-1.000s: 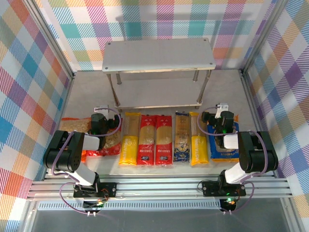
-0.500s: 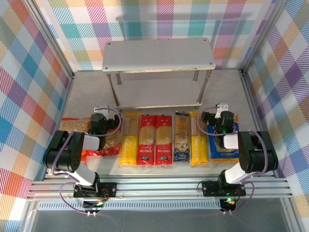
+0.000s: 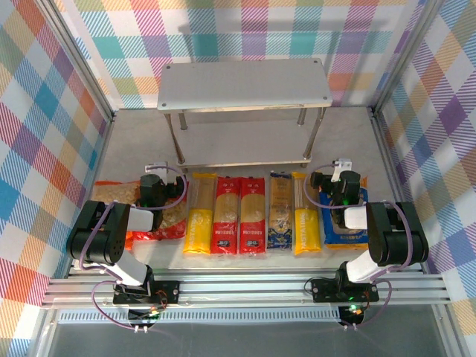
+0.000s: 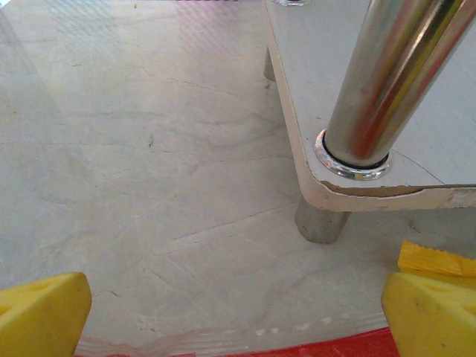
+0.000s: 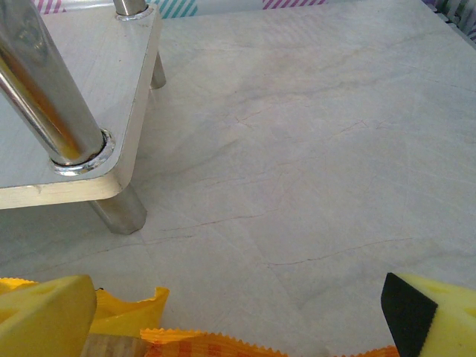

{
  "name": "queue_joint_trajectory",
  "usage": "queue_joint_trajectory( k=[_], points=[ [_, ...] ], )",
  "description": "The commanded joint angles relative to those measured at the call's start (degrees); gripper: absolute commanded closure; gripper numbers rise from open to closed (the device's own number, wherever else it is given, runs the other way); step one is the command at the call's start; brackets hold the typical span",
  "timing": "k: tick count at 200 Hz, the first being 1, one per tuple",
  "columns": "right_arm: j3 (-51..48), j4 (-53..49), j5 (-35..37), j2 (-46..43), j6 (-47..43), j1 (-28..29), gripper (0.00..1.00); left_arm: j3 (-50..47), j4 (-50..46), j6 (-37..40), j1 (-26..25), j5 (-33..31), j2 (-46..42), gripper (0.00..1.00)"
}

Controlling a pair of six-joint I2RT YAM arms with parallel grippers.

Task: Place and organize the pasta boxes and bags onto the shelf

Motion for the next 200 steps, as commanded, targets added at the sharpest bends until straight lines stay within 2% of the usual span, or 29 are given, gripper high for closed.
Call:
queue_joint_trajectory(
  k=[1, 18, 28, 35, 43, 55, 70, 79, 103, 142, 156, 175, 200],
  points=[
    [0.8, 0.81, -0.81, -0.26, 0.44, 0.11, 0.01, 1.28, -0.34, -0.63, 0.72, 0.99, 0.38, 0.0],
    [0.83, 0.75, -0.9, -0.2, 0.54, 0.12, 0.0, 1.27, -0.34, -0.64, 0.7, 1.01, 0.38, 0.0],
    [0.81, 0.72, -0.9, -0.21, 0.52, 0.15, 0.18, 1.4, -0.5, -0.87, 1.15, 1.75, 0.38, 0.0],
    [0.73, 0.98, -1.09, -0.3, 0.45, 0.13, 0.3, 1.51, -0.71, -1.1, 1.64, 2.63, 0.38, 0.04],
    [2.11, -2.74, -0.96, -1.52, 0.69, 0.09, 0.35, 1.99, -1.59, -1.39, 1.99, 2.8, 0.17, 0.08],
    [5.85, -12.46, 0.51, -4.6, 1.06, 0.15, 0.38, 4.63, -7.5, -1.26, 1.93, 3.33, -1.66, 0.19],
    [12.6, -26.79, 2.32, -9.54, 2.38, 0.22, 0.43, 12.12, -23.35, -1.3, 1.8, 2.23, -5.5, 0.39],
    [15.61, -33.6, 2.28, -11.79, 4.54, 0.12, 0.43, 15.71, -29.75, -2.6, 1.16, 0.03, -7.8, 0.41],
    [23.61, -51.98, -0.86, -15.58, 10.19, 1.2, 0.46, 20.66, -38.77, -7.96, -2.62, -1.14, -14.83, 0.39],
    [24.53, -71.7, 3.08, -21.08, 18.55, 9.33, 0.45, 23.23, -50.96, -13.93, -17.07, -9.6, -21.5, 0.38],
    [23.16, -77.47, 5.26, -24.03, 21.96, 13.09, 0.43, 22.87, -54.0, -16.1, -20.73, -11.09, -22.48, 0.38],
    [21.56, -84.34, 7.26, -27.26, 25.06, 16.81, 0.41, 21.13, -55.69, -18.51, -23.21, -11.21, -24.11, 0.37],
    [21.41, -90.07, 6.66, -27.84, 26.92, 18.16, 0.39, 19.45, -57.75, -20.52, -23.48, -9.79, -26.42, 0.35]
  ],
)
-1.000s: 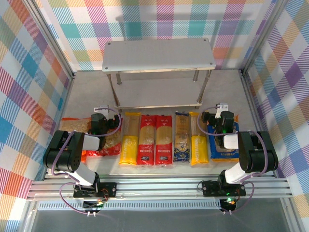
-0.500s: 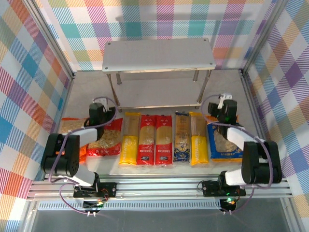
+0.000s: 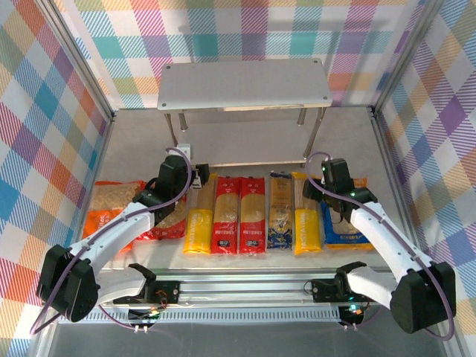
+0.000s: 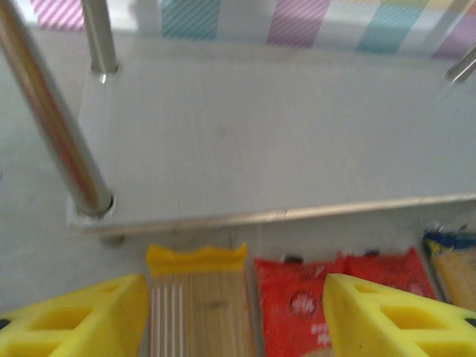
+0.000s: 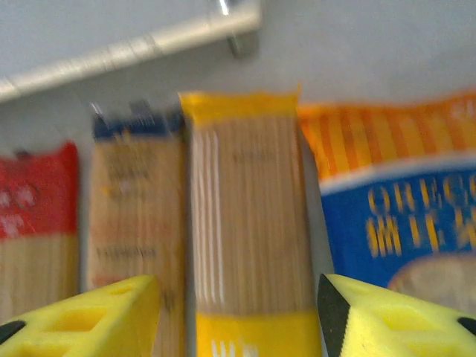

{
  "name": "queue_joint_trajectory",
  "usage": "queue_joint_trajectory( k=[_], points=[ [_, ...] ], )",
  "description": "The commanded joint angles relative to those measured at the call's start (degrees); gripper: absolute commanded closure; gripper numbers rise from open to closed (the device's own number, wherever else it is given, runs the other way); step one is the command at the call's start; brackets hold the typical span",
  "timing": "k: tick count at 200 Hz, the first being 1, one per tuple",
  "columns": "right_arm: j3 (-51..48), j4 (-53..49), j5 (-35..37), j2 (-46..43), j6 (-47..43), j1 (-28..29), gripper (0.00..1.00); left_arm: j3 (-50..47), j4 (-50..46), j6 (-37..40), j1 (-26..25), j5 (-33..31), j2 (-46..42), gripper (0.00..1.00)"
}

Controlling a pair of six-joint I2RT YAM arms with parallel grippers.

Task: Place and organize the pasta boxes and bags onto the shelf

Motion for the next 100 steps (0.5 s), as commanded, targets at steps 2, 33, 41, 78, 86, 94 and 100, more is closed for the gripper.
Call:
queue_joint_trajectory(
  k=[2, 33, 41, 78, 86, 94, 100],
  points=[
    [-0.21, -12.06, 1.57, -1.1, 5.31, 1.02, 0.39, -1.85, -5.98, -4.17, -0.43, -1.24, -3.24, 0.35],
    [-0.76, -13.19, -1.82, 2.21, 8.01, 3.52, 0.35, -2.95, -6.93, -5.93, -0.43, 0.17, -3.7, 0.33],
    [-0.89, -12.95, -1.89, 3.52, 8.5, 4.54, 0.35, -3.16, -6.54, -6.52, -0.43, 0.31, -3.52, 0.33],
    [-0.68, -10.99, -2.63, 8.37, 8.96, 7.11, 0.29, -2.43, -6.13, -7.3, -0.42, 1.35, -1.8, 0.25],
    [-0.71, -10.33, -3.15, 8.82, 8.76, 7.26, 0.29, -2.17, -6.13, -7.3, -0.43, 1.71, -1.51, 0.24],
    [-0.73, -9.9, -2.97, 9.27, 8.99, 7.2, 0.28, -1.97, -6.05, -7.36, -0.43, 2.03, -1.22, 0.21],
    [-0.77, -9.77, -2.61, 9.68, 9.18, 7.27, 0.27, -1.93, -6.05, -7.48, -0.43, 2.2, -1.12, 0.2]
  ],
)
